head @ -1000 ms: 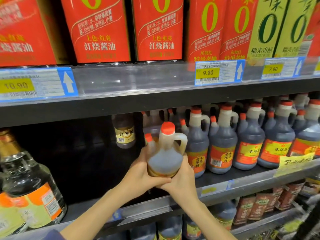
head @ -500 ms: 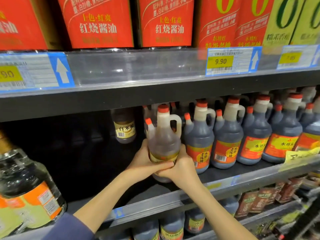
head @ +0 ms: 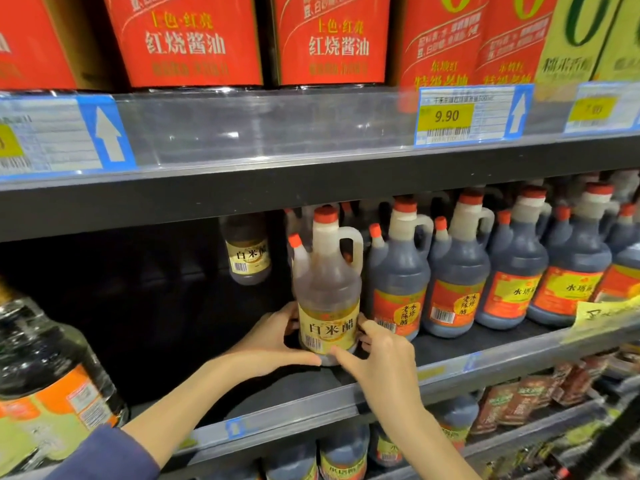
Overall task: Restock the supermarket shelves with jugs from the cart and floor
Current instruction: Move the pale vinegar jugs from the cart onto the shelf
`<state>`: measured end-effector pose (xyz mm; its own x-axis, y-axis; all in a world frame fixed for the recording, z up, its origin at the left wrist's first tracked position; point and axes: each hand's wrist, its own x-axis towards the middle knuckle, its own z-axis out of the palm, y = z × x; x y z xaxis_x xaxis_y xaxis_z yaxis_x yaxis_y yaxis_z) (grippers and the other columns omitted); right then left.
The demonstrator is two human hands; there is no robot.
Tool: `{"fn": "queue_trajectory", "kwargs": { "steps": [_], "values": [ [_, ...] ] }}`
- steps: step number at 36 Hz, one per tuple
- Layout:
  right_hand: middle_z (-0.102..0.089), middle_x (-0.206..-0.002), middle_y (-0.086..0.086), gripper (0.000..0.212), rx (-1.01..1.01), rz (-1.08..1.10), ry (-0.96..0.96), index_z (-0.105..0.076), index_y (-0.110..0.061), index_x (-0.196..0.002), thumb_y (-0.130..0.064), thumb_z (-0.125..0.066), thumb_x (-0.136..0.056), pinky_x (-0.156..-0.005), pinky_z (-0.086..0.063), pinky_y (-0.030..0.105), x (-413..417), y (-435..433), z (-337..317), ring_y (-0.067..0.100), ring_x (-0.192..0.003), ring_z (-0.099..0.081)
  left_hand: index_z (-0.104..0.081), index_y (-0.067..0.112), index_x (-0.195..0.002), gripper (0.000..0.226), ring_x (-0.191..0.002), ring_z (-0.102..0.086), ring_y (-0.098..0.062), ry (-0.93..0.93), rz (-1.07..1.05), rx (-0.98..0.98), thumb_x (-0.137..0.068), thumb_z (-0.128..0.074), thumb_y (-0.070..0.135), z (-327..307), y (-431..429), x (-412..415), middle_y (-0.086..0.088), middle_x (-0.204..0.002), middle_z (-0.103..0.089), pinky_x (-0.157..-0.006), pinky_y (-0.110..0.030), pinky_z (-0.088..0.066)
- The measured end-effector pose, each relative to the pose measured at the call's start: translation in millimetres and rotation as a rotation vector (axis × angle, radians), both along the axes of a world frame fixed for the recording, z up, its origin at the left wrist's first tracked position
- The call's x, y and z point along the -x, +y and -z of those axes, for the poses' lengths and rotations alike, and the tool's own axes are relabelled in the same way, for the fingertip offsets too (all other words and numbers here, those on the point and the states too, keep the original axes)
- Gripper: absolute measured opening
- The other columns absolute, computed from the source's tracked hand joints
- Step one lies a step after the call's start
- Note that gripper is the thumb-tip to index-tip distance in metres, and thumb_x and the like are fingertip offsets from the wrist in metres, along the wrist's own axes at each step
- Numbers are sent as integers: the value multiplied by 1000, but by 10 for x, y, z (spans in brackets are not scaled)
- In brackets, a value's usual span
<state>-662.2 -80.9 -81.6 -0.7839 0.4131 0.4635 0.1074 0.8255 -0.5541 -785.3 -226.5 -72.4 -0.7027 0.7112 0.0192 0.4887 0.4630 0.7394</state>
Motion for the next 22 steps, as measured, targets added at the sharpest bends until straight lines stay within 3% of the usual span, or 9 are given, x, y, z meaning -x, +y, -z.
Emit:
{"fn": "queue_trajectory", "kwargs": {
  "steps": [2,4,8,10,14,22],
  "values": [
    [-68,-63,6,43,-49,-5,27,-69,-4,-79,-31,-90,-55,-48,-52,32,43,23,40,24,-58,-66,-38,24,-139,91,-125,-50,-6,14,-6,5,-64,-84,45,-11,14,-11,9,-136,-53,-101,-19,-44],
    [-66,-61,5,44,-96,0,26,-69,-3,-80,-31,-91,-54,-47,-50,30,78,54,56,24,-56,-64,-39,23,-138,90,-124,-50,-6,38,-29,3,-64,-84,44,-14,39,-21,9,-134,-54,-97,-14,-43],
    [-68,-96,12,53,-127,-2,-68,-59,-3,-118,-38,-71,-80,-78,-50,36,115,88,-45,30,-93,-64,-40,22,-136,90,-121,-53,-8,110,-135,23,-61,-85,44,-1,118,-42,8,-132,-55,-94,-17,-45],
    [-66,-104,10,54,-136,-17,-125,-52,-8,-127,-39,-65,-85,-79,-46,30,135,123,-115,26,-101,-61,-41,20,-135,92,-119,-56,-11,125,-175,39,-59,-86,45,17,161,-37,3,-132,-57,-96,-26,-49],
    [-66,-99,11,37,-120,-34,-182,-56,-6,-113,-31,-63,-86,-66,-34,24,192,181,-190,27,-94,-60,-43,16,-133,90,-118,-57,-15,141,-216,52,-59,-86,44,11,233,-44,0,-130,-59,-96,-29,-49],
    [-68,-95,11,38,-88,-50,-138,-58,-4,-114,-25,-66,-84,-66,-40,27,219,173,-147,27,-88,-61,-42,18,-135,92,-116,-57,-11,117,-206,22,-59,-85,46,-19,243,-64,4,-130,-59,-90,-19,-47]
  ]
}}
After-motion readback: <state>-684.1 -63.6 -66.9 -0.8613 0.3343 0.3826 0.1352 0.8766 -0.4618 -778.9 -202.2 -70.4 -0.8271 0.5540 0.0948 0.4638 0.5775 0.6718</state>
